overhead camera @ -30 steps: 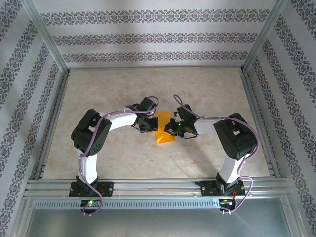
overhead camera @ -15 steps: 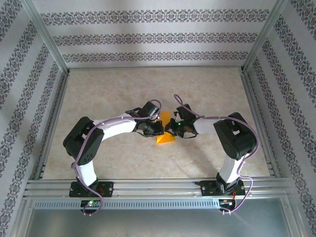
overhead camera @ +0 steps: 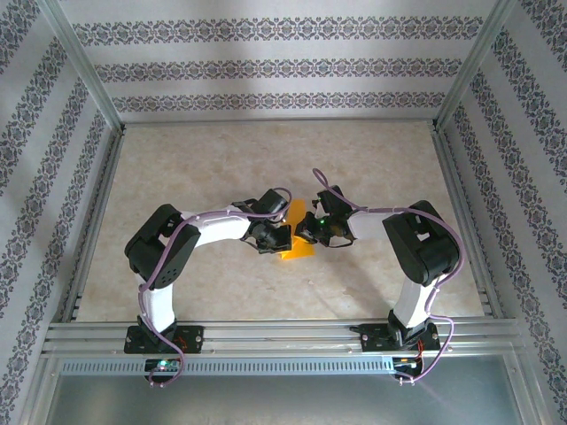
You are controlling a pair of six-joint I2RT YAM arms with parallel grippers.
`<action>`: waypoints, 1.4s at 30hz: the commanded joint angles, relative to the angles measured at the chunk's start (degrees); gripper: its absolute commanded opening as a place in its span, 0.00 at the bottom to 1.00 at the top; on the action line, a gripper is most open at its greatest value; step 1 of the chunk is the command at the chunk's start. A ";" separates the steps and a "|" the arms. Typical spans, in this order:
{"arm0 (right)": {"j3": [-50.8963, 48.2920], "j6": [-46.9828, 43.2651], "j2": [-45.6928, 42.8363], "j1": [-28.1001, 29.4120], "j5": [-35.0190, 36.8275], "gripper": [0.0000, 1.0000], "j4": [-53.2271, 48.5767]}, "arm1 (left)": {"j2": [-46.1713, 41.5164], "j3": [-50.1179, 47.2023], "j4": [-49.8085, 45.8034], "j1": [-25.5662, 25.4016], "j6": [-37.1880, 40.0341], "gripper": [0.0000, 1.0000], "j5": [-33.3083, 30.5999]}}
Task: Fold a paper plane with a square sheet of paper (pick it up from the middle)
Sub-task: Fold the triangle a second time at the center of the table.
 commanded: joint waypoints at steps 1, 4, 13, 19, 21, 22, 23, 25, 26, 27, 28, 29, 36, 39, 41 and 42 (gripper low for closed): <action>-1.87 0.79 4.82 -0.31 7.06 0.00 -7.70 | 0.50 -1.36 -3.79 -0.53 1.74 0.06 -1.36; -1.70 0.76 4.99 -0.31 7.21 0.00 -8.06 | 0.35 -2.26 -4.06 -0.53 1.93 0.06 -1.12; -1.39 0.99 5.96 -0.39 7.12 0.00 -8.44 | -3.59 -6.26 -8.00 -0.77 4.61 0.06 -0.20; -1.35 1.10 6.14 -0.40 7.12 0.00 -8.43 | -7.04 -7.19 -12.29 -1.78 6.27 0.06 -1.35; -1.39 1.05 6.30 -0.42 7.12 0.00 -8.50 | -8.57 -6.08 -13.06 -1.67 6.66 0.06 -3.00; -1.42 1.02 6.38 -0.40 7.12 0.00 -8.45 | -9.39 -5.37 -12.99 -1.67 6.75 0.06 -3.53; -1.35 0.98 6.47 -0.39 7.03 0.00 -8.47 | -9.99 -4.45 -12.18 -1.67 6.63 0.06 -3.96; -1.43 1.03 6.49 -0.39 7.03 0.00 -8.43 | -10.86 -3.36 -9.03 -1.67 5.64 0.06 -4.07; -1.43 1.06 6.53 -0.39 7.03 0.00 -8.43 | -10.93 -3.24 -6.34 -1.67 4.72 0.06 -3.58; -1.43 1.16 6.57 -0.39 7.03 0.00 -8.38 | -10.56 -3.17 -3.53 -1.67 3.64 0.06 -3.39; -1.39 1.14 6.58 -0.39 7.03 0.00 -8.35 | -9.82 -3.17 -1.29 -1.67 2.47 0.06 -3.08; -1.35 1.15 6.56 -0.39 6.95 0.00 -8.34 | -8.68 -2.92 0.55 -1.67 1.48 0.06 -2.61; -1.54 1.13 6.56 -0.39 6.42 0.00 -8.08 | -2.68 -1.31 1.58 -1.67 0.40 0.05 -4.07; -1.43 1.19 6.67 -0.46 6.33 0.00 -8.09 | -0.91 -1.36 0.91 -1.67 0.78 0.05 -3.14; -1.43 1.26 6.67 -0.48 6.33 0.00 -8.09 | -0.33 -2.34 0.35 -1.76 0.96 0.05 -2.79; -1.43 1.22 6.74 -0.48 6.33 0.00 -8.09 | -0.40 -3.24 -0.20 -1.83 1.28 0.05 -2.44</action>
